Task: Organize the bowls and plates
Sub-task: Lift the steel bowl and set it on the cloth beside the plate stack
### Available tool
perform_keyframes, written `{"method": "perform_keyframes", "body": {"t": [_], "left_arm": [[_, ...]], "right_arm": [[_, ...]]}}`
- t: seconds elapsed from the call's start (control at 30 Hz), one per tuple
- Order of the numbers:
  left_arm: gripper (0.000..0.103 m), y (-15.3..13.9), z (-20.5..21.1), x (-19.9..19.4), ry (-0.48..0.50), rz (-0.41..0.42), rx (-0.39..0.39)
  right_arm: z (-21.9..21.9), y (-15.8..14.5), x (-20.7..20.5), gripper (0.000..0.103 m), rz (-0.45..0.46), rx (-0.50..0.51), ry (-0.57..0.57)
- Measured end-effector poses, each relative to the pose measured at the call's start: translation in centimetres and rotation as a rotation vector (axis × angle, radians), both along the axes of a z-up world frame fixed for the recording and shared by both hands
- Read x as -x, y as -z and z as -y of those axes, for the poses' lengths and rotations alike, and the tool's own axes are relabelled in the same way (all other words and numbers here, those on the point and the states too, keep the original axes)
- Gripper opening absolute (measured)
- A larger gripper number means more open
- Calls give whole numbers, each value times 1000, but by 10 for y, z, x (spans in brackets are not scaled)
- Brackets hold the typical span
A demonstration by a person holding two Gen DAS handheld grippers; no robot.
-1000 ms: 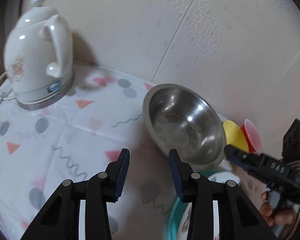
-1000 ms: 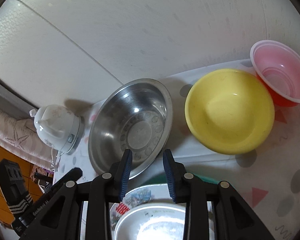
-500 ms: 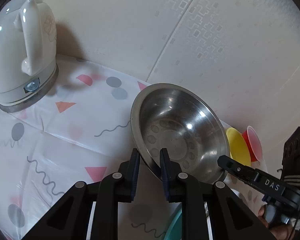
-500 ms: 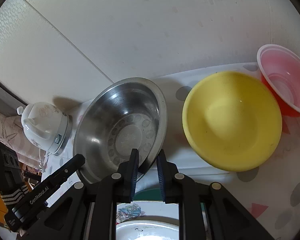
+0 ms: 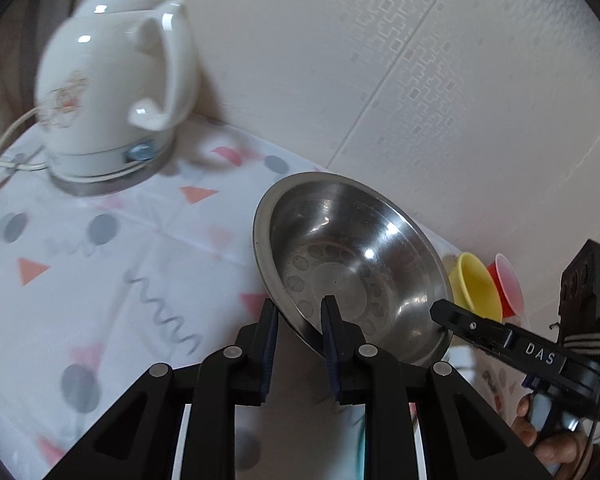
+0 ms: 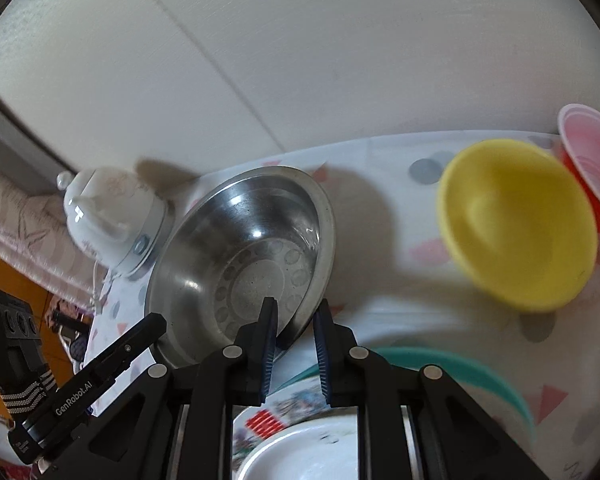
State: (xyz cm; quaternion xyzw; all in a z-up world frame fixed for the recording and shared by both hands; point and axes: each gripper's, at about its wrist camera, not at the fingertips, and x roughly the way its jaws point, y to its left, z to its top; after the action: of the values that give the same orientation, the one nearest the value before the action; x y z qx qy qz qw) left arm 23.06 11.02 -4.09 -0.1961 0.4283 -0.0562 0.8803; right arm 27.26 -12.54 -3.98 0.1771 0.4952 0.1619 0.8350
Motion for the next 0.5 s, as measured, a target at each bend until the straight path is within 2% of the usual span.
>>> {"method": "perform_keyframes", "body": {"t": [0.5], "left_arm": [[23,-8,-35,79,-94,23,-11]], "right_arm": [[-52,-7,40,18,17,25,-164]]}}
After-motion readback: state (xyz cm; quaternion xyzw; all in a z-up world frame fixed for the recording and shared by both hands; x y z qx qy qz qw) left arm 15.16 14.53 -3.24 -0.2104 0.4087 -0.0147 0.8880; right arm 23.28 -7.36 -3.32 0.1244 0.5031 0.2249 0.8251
